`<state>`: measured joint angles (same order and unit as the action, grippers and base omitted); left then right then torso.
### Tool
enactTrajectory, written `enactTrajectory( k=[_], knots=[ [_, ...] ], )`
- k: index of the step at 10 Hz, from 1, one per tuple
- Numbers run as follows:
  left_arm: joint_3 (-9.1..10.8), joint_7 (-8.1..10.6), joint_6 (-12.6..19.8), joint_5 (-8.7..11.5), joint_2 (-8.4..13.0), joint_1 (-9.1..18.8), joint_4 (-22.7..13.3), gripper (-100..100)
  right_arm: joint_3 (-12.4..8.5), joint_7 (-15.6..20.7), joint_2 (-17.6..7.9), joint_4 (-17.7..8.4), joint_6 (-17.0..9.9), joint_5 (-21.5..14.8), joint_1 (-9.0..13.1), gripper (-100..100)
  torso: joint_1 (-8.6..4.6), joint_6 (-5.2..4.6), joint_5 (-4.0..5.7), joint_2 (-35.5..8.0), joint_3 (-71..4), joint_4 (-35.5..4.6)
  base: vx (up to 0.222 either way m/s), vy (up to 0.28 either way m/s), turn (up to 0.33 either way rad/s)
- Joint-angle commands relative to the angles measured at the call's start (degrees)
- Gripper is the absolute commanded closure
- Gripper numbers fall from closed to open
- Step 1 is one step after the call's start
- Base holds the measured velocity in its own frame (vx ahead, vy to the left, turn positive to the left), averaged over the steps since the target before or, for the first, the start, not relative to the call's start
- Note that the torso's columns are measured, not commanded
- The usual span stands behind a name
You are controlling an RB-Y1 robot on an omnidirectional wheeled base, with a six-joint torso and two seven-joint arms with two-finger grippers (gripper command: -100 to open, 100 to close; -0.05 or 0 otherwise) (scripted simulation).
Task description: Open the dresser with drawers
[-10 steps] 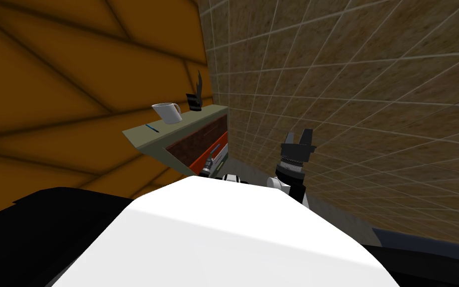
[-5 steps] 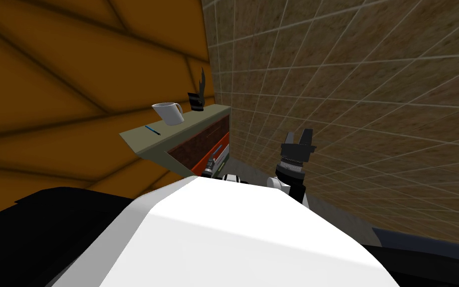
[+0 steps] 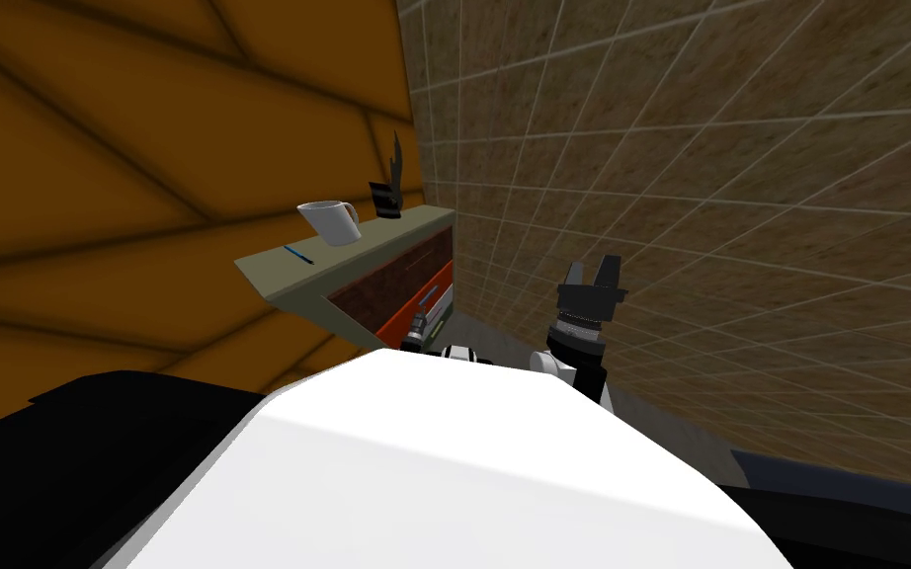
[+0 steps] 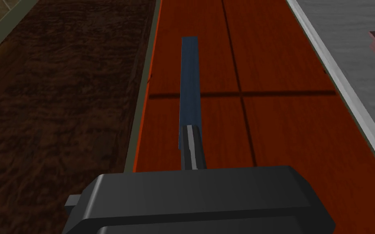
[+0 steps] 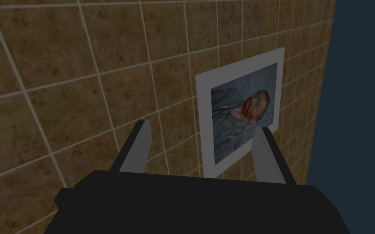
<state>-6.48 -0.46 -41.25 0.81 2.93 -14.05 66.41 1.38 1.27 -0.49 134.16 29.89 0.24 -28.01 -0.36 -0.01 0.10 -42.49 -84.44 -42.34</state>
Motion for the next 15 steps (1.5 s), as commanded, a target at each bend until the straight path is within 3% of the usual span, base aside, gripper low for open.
enactTrajectory(
  k=[1, 3, 4, 7, 10, 13, 15],
  knots=[
    [-0.19, -0.44, 0.64, -0.16, -0.50, 0.06, 0.52, 100, 0.00, 0.00, 0.00, 0.00, 0.00, 0.00, 0.00, 0, 0.15, 0.00, -0.04, 0.12, -0.07, 0.03, -0.068, -0.163, 0.010],
    [-0.22, -0.51, 0.78, -0.19, -0.61, 0.05, 0.71, 100, 0.00, 0.00, 0.00, 0.00, 0.00, 0.00, 0.00, 0, 0.43, 0.01, -0.12, 0.23, -0.15, 0.07, -0.055, -0.112, 0.009],
    [-0.25, -0.51, 0.70, -0.18, 1.23, 0.00, 0.76, -100, -0.01, 0.00, -0.01, 0.00, 0.00, 0.00, -0.01, 0, 0.69, 0.02, -0.18, 0.34, -0.21, 0.09, -0.005, -0.009, -0.003],
    [-0.24, -0.33, 0.02, -0.08, 4.08, -0.17, 0.63, -100, -0.02, 0.00, -0.03, 0.00, 0.00, 0.00, -0.02, 0, 0.51, 0.01, -0.14, 0.28, -0.18, 0.08, 0.013, 0.038, -0.003],
    [-0.12, 0.39, -2.08, 0.31, 4.19, -0.60, -0.93, -100, -0.03, 0.00, -0.04, 0.00, 0.00, 0.00, -0.02, 0, 0.56, 0.01, -0.16, 0.31, -0.20, 0.09, 0.073, 0.146, -0.014],
    [-0.01, 0.70, -2.69, 0.48, -0.12, -0.69, -2.08, -100, -0.03, 0.00, -0.03, 0.00, 0.00, 0.00, -0.02, 0, 0.05, 0.00, -0.05, 0.07, -0.07, 0.04, 0.039, 0.091, -0.016],
    [0.16, 0.77, -0.96, 0.62, 0.35, -0.03, -0.91, -100, -0.01, 0.00, -0.01, 0.00, 0.00, 0.00, -0.01, 0, 0.11, 0.01, -0.02, 0.07, -0.04, 0.02, 0.008, -0.004, 0.017]
  ],
)
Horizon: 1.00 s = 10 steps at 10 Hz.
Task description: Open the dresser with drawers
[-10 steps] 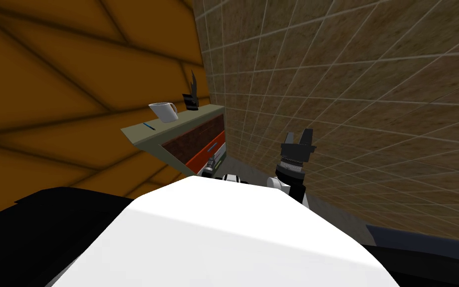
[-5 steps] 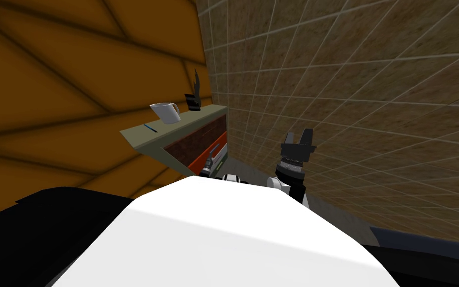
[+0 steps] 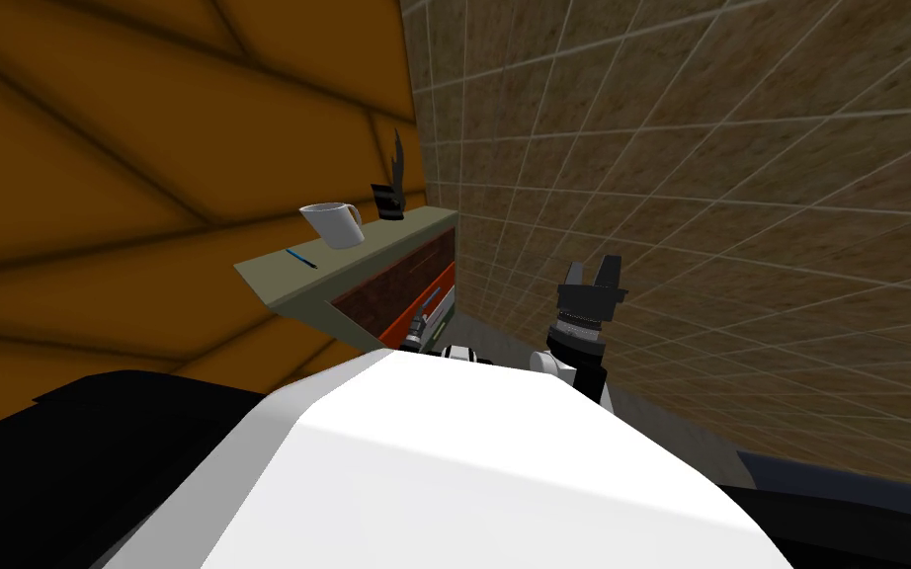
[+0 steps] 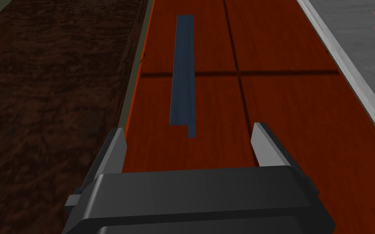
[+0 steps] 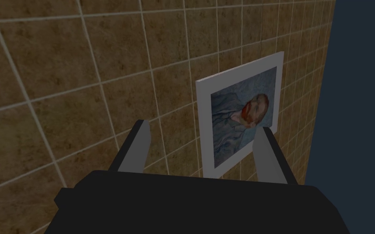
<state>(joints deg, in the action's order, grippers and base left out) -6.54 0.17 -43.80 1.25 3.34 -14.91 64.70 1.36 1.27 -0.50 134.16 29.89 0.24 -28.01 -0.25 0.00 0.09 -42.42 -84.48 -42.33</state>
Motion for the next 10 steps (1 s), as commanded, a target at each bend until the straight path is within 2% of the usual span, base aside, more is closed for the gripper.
enactTrajectory(
  k=[1, 2, 5, 7, 8, 10],
  knots=[
    [0.14, 0.13, 0.57, 0.12, 0.08, 0.46, 0.27, -100, 0.00, 0.00, 0.00, 0.00, 0.00, 0.00, 0.00, 0, 0.20, 0.01, -0.07, 0.15, -0.09, 0.04, 0.003, -0.011, 0.011],
    [0.16, 0.18, 0.76, 0.14, 0.09, 0.52, 0.32, 100, 0.00, 0.00, 0.00, 0.00, 0.00, 0.00, 0.00, 0, 0.29, 0.00, -0.10, 0.16, -0.11, 0.06, 0.000, 0.000, 0.000],
    [-0.18, -0.51, 1.93, -0.13, -0.70, 0.41, 1.54, 100, 0.01, 0.00, 0.02, 0.00, 0.00, 0.00, 0.01, 0, -0.16, -0.01, 0.03, -0.02, 0.01, 0.00, -0.064, -0.151, 0.015],
    [-0.19, -0.56, 1.98, -0.16, -0.80, 0.47, 1.55, 100, 0.02, 0.00, 0.02, 0.00, 0.00, 0.00, 0.01, 0, 0.17, 0.00, -0.06, 0.08, -0.05, 0.03, -0.063, -0.142, 0.008],
    [-0.22, -0.59, 1.90, -0.16, 0.96, 0.44, 1.61, -100, 0.01, 0.00, 0.01, 0.00, 0.00, 0.00, 0.00, 0, 0.59, 0.01, -0.16, 0.25, -0.15, 0.07, -0.006, -0.015, -0.003],
    [-0.22, -0.51, 1.56, -0.12, 3.12, 0.37, 1.64, -100, -0.01, 0.00, -0.01, 0.00, 0.00, 0.00, -0.01, 0, 0.62, 0.01, -0.20, 0.31, -0.20, 0.09, 0.016, 0.032, -0.002]
  ],
)
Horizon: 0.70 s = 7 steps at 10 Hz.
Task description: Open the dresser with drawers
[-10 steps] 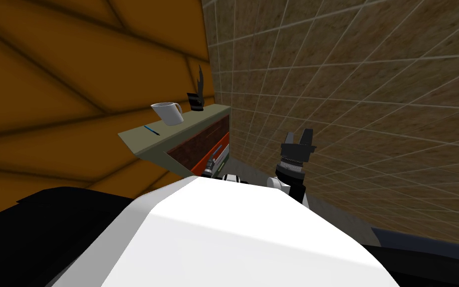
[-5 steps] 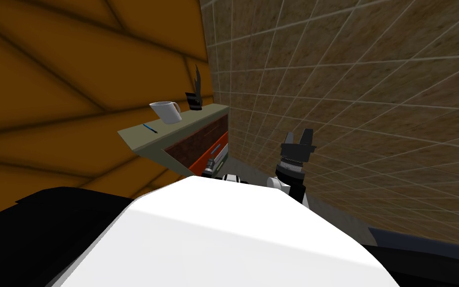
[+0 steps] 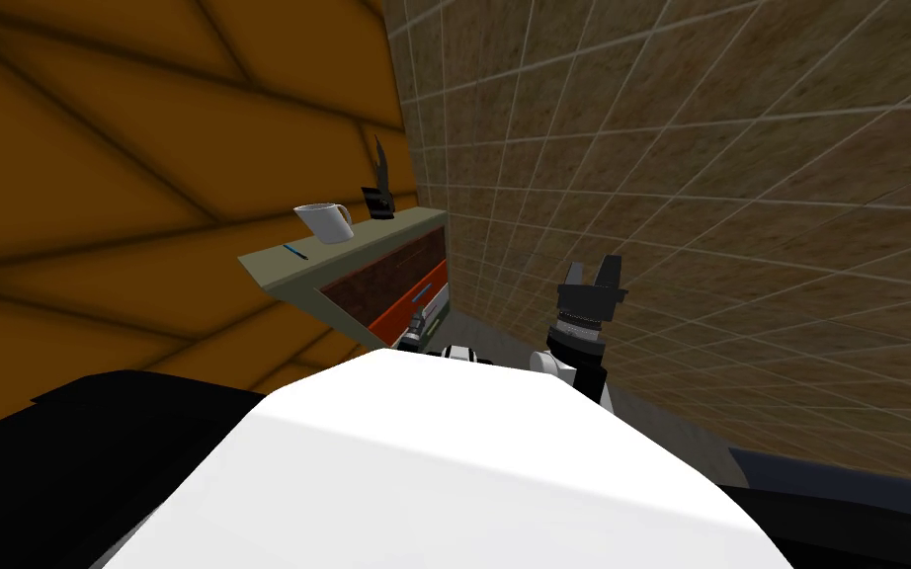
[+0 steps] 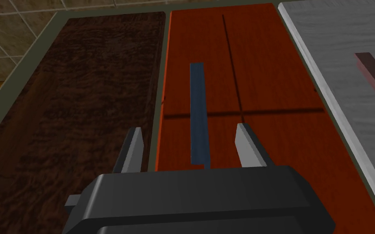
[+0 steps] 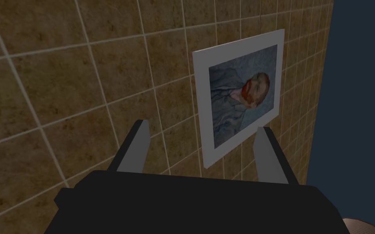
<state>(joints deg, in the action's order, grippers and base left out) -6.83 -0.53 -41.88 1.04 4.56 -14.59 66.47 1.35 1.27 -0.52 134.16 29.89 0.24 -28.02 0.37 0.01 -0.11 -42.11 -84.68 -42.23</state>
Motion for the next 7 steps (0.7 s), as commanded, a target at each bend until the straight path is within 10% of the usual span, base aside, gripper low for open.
enactTrajectory(
  k=[1, 7],
  knots=[
    [0.12, 0.45, -1.08, 0.19, 1.97, -0.06, -0.50, -100, 0.00, 0.00, 0.00, 0.00, 0.00, 0.00, 0.00, 0, -0.17, -0.01, 0.05, -0.05, 0.04, -0.02, 0.051, 0.126, -0.009],
    [0.49, 1.10, -0.36, 0.63, -0.63, 0.72, -1.05, -100, 0.01, 0.00, 0.01, 0.00, 0.00, 0.00, 0.01, 0, -0.77, -0.02, 0.23, -0.41, 0.26, -0.12, 0.049, 0.093, -0.010]
  ],
)
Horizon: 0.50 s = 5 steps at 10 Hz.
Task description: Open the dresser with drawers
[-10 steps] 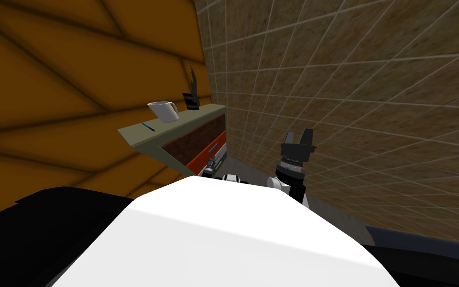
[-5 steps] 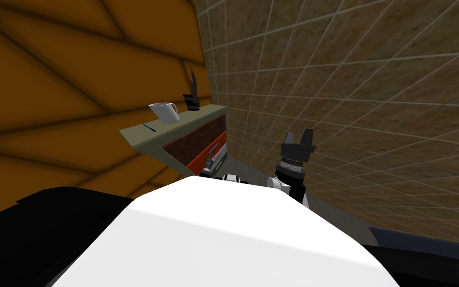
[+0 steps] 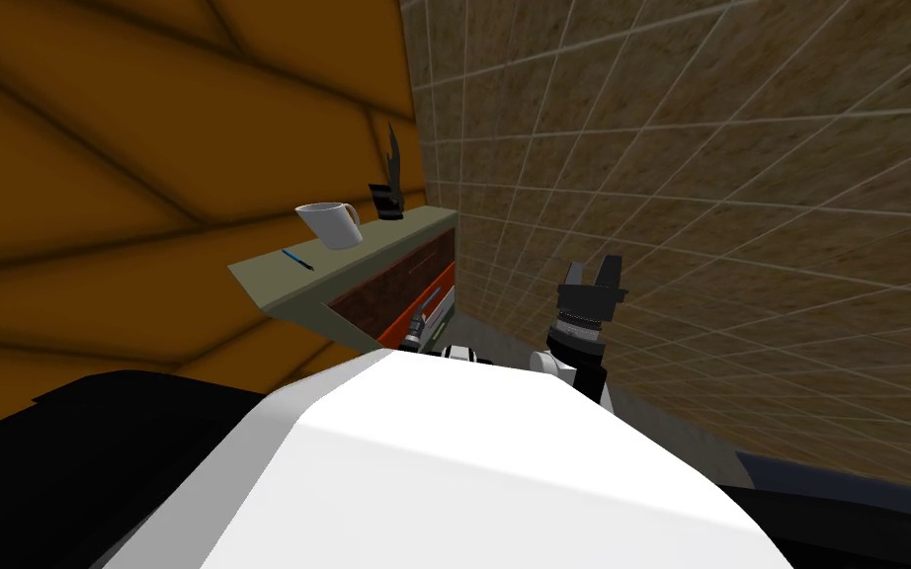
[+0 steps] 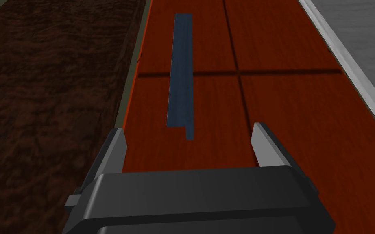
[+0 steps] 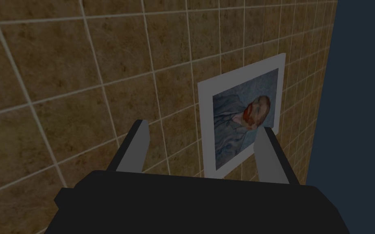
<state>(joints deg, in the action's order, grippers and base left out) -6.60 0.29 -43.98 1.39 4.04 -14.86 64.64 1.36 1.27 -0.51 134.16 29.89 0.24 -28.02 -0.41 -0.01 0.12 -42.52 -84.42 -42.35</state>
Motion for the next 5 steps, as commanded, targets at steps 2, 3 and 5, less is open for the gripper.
enactTrajectory(
  k=[2, 3, 5],
  knots=[
    [0.12, 0.19, 0.94, 0.16, -0.02, 0.44, 0.58, 100, 0.00, 0.00, 0.00, 0.00, 0.00, 0.00, 0.00, 0, 0.35, 0.01, -0.10, 0.22, -0.14, 0.07, 0.001, -0.005, 0.004],
    [-0.07, -0.17, 1.57, 0.02, -0.48, 0.39, 1.19, 100, 0.00, 0.00, 0.00, 0.00, 0.00, 0.00, 0.00, 0, 0.45, 0.01, -0.14, 0.25, -0.16, 0.08, -0.060, -0.122, 0.011],
    [-0.21, -0.43, 2.06, -0.08, -0.82, 0.36, 1.66, 100, 0.02, 0.00, 0.02, 0.00, 0.00, 0.00, 0.01, 0, 0.04, 0.00, -0.01, 0.11, -0.07, 0.03, -0.080, -0.170, 0.016]
  ],
)
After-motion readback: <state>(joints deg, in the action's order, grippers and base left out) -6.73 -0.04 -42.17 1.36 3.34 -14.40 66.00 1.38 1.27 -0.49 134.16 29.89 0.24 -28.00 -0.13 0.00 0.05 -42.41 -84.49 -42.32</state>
